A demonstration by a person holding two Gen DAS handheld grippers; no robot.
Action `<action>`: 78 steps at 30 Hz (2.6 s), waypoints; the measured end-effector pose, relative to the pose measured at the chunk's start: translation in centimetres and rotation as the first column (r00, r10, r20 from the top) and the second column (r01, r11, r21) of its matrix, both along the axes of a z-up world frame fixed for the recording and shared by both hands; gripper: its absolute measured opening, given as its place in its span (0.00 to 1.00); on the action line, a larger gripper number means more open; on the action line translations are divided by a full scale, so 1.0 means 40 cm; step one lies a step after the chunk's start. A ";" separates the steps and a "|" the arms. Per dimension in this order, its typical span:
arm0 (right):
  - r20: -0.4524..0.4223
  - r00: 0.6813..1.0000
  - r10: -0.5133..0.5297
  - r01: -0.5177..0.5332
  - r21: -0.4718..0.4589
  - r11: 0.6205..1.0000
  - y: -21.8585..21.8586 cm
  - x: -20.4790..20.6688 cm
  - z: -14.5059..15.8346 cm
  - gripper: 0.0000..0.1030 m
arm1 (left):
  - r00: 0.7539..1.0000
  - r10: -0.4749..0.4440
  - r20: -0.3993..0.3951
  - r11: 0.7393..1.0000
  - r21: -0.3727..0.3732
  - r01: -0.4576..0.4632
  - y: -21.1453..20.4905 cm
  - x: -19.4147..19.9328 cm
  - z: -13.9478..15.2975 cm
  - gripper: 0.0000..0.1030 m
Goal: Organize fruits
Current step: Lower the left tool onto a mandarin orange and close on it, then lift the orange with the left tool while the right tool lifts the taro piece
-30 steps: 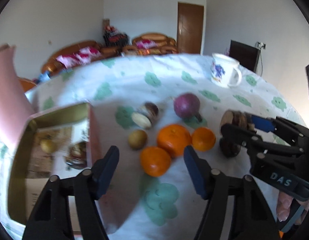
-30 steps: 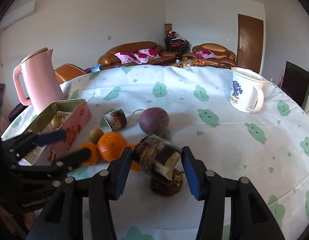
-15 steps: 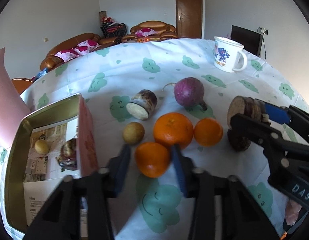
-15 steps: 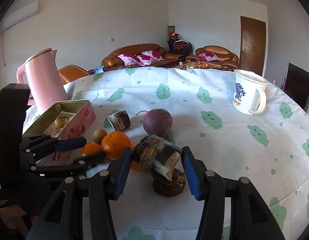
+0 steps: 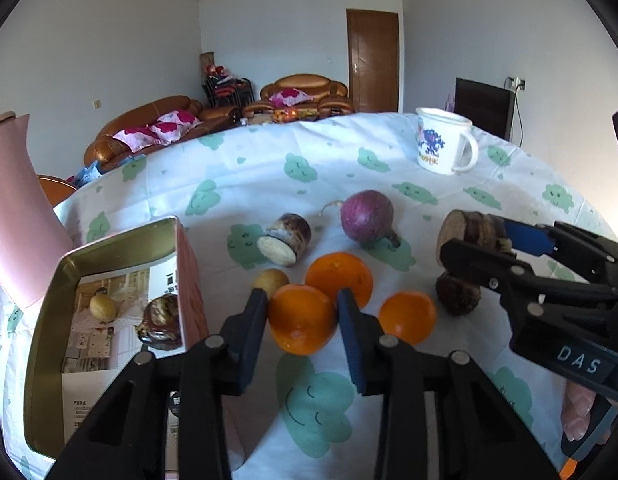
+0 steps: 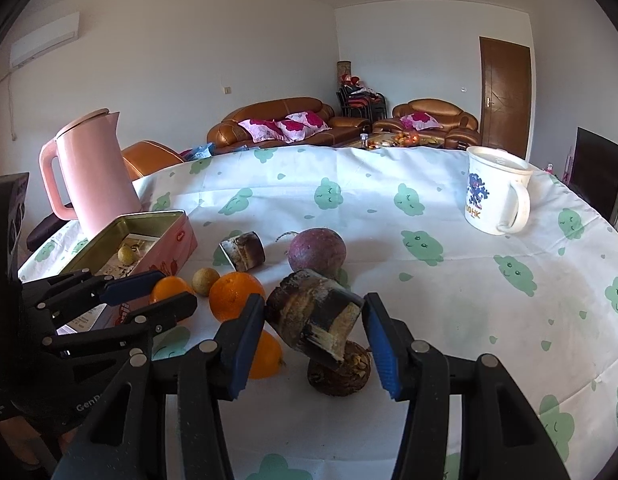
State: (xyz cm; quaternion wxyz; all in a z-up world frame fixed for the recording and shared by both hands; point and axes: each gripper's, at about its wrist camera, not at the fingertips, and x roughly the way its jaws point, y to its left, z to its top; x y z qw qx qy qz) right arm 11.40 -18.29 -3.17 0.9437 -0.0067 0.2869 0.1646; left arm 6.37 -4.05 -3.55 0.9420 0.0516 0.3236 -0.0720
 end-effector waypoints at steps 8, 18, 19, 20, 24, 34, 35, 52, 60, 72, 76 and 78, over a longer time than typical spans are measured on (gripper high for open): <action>0.027 1.000 0.013 -0.014 0.019 1.000 -0.005 -0.011 0.006 0.51 | 0.999 0.000 0.055 1.000 -0.010 0.001 0.005 -0.021 0.014 0.36; 0.057 0.998 0.022 -0.024 0.035 0.999 -0.011 -0.024 0.012 0.51 | 0.995 0.014 0.097 0.999 -0.041 -0.010 0.021 -0.036 0.026 0.36; 0.062 0.998 0.024 -0.026 0.038 0.999 -0.012 -0.025 0.013 0.51 | 0.995 0.015 0.102 0.999 -0.043 -0.010 0.023 -0.039 0.027 0.36; 0.065 0.998 0.025 -0.028 0.040 0.999 -0.013 -0.027 0.013 0.51 | 0.994 0.017 0.108 0.999 -0.045 -0.012 0.023 -0.041 0.028 0.36; 0.080 0.996 0.028 -0.031 0.044 0.999 -0.014 -0.034 0.016 0.51 | 0.991 0.025 0.133 0.998 -0.052 -0.018 0.028 -0.052 0.033 0.36; 0.103 0.994 0.031 -0.035 0.039 0.999 -0.011 -0.044 0.021 0.51 | 0.983 0.044 0.179 0.997 -0.062 -0.034 0.038 -0.074 0.042 0.36; 0.106 0.994 0.031 -0.036 0.040 0.999 -0.011 -0.046 0.022 0.51 | 0.982 0.045 0.184 0.997 -0.063 -0.033 0.038 -0.077 0.043 0.36; 0.150 0.988 0.029 -0.035 0.038 0.999 -0.010 -0.063 0.031 0.51 | 0.974 0.060 0.220 0.996 -0.071 -0.045 0.044 -0.095 0.052 0.36; 0.163 0.986 0.031 -0.038 0.038 0.999 -0.009 -0.070 0.033 0.51 | 0.970 0.063 0.235 0.996 -0.075 -0.047 0.045 -0.103 0.058 0.36; 0.189 0.981 0.033 -0.041 0.037 0.998 -0.007 -0.081 0.038 0.51 | 0.963 0.068 0.262 0.996 -0.079 -0.049 0.047 -0.112 0.065 0.36; 0.197 0.980 0.033 -0.041 0.036 0.999 -0.007 -0.084 0.038 0.51 | 0.960 0.071 0.270 0.995 -0.083 -0.051 0.048 -0.117 0.066 0.36; 0.202 0.979 0.033 -0.041 0.036 0.999 -0.008 -0.087 0.038 0.51 | 0.958 0.071 0.276 0.995 -0.085 -0.049 0.048 -0.120 0.066 0.36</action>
